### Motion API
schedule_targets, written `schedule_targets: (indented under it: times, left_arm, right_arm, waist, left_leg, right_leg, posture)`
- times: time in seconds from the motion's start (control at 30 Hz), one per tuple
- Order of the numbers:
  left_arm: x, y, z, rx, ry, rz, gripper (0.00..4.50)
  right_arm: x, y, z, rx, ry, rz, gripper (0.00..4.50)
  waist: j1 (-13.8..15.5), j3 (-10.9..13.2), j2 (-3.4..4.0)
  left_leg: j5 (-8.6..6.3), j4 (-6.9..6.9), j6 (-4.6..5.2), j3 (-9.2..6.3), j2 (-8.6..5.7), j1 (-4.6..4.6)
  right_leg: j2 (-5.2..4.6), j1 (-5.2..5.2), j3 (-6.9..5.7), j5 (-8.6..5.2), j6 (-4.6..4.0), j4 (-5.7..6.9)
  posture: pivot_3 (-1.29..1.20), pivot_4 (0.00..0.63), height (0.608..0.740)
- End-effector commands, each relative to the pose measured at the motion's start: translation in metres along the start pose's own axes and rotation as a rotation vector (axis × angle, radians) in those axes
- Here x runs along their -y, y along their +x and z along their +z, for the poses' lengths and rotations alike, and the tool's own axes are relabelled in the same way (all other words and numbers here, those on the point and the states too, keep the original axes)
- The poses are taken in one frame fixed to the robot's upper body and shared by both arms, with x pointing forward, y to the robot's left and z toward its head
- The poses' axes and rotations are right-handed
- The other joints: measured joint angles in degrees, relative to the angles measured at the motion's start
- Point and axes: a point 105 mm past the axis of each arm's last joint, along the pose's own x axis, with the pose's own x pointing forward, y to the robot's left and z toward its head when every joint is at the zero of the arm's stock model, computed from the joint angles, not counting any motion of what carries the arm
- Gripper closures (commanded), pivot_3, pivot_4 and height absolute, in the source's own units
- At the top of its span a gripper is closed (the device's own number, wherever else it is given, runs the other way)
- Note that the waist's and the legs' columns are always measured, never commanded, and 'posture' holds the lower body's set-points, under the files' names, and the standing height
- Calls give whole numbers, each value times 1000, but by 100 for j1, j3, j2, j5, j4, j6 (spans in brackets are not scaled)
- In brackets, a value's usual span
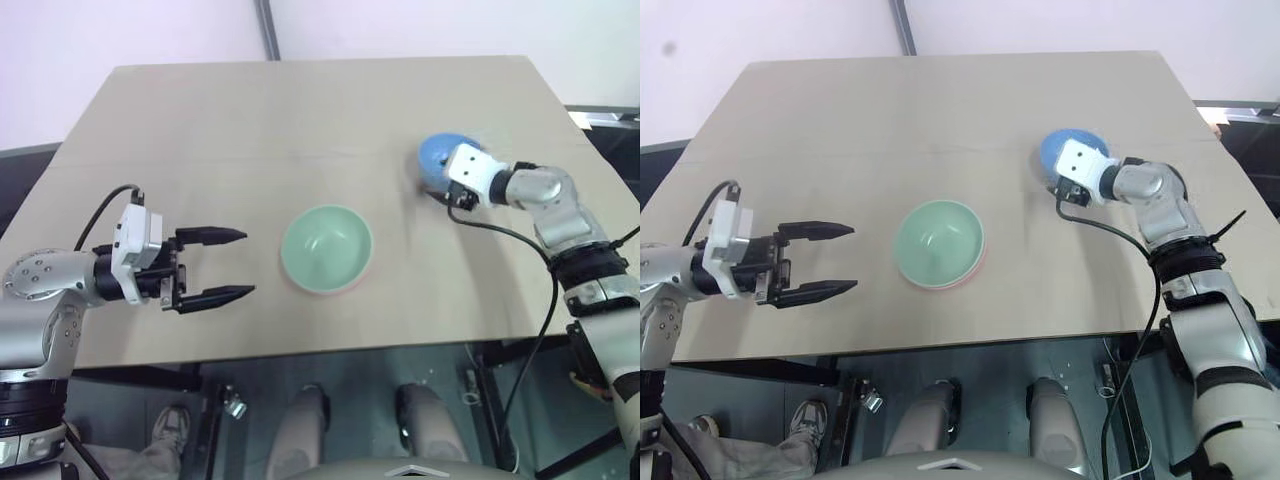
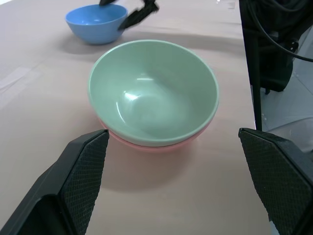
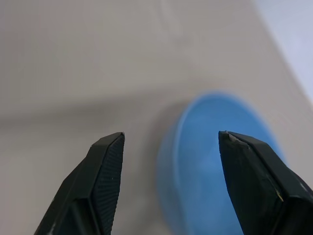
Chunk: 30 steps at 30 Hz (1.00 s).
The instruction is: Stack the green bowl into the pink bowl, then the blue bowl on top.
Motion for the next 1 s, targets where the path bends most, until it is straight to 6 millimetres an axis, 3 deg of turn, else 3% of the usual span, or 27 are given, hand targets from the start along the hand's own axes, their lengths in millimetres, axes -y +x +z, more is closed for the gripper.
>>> schedule_targets:
  times: [0.03,0.23,0.27,0.37,0.47,0.57,0.67,0.8,0.87,0.97,1.0]
  left_arm:
    - [2,-4,8,4,40,17,0]
    - [6,-6,8,2,30,31,0]
    - [6,-6,8,2,30,32,0]
    - [6,-7,9,3,28,38,0]
    - [6,-8,8,2,25,44,0]
    - [4,-7,6,2,23,45,0]
    - [2,-6,5,4,22,42,0]
    - [0,-5,5,7,20,34,0]
    - [0,-6,6,9,19,30,0]
    - [2,-6,6,10,3,11,0]
    - [4,-6,6,5,-10,0,0]
  right_arm:
    - [16,-2,6,22,-32,-28,1986]
    - [26,-8,20,78,-103,-66,4282]
    - [26,-10,24,95,-116,-69,4475]
    - [21,-22,54,231,-144,-27,4475]
    - [-1,-44,96,425,-90,82,4475]
    - [-57,-74,140,581,-77,332,4475]
    - [-90,-86,155,607,-50,467,4475]
    - [-105,-82,169,614,-12,490,2839]
    - [-108,-79,172,615,-9,488,1767]
    - [-96,-76,175,624,-28,378,432]
    - [-93,-76,175,624,-33,351,432]
  waist:
    - [-19,4,5]
    - [-73,7,10]
    - [-71,9,12]
    - [-69,10,14]
    - [-55,10,14]
    - [-26,10,15]
    - [-2,10,14]
    - [4,8,11]
    - [12,8,11]
    - [31,8,11]
    - [41,8,11]
  left_leg:
    - [0,-2,0,1,0,-1]
    - [0,-10,0,1,0,1]
    - [0,-11,0,1,1,0]
    - [0,-12,0,1,1,1]
    - [0,-15,0,0,1,-1]
    - [-1,-15,1,-4,1,-1]
    - [-1,-15,1,-8,1,1]
    - [-1,-1,1,-6,1,2]
    - [0,7,0,-6,2,5]
    - [0,11,0,-7,2,6]
    - [0,11,-1,-7,3,6]
  right_leg:
    - [-1,0,1,0,0,-7]
    - [0,0,2,0,1,-12]
    - [0,0,1,0,0,-12]
    - [0,0,2,0,1,-12]
    - [-1,0,1,0,1,-14]
    - [-1,0,0,0,1,-11]
    - [-1,1,-4,0,2,-10]
    - [0,5,-4,-1,-1,-8]
    - [0,5,-4,-7,-21,2]
    - [2,2,-4,-6,-20,15]
    - [2,1,-4,-2,-14,17]
  posture:
    - [0,150,740]
    - [0,150,740]
    - [0,150,740]
    - [0,150,740]
    - [0,150,740]
    - [0,150,740]
    - [0,150,740]
    - [0,150,740]
    - [0,150,740]
    - [0,150,740]
    - [0,150,740]
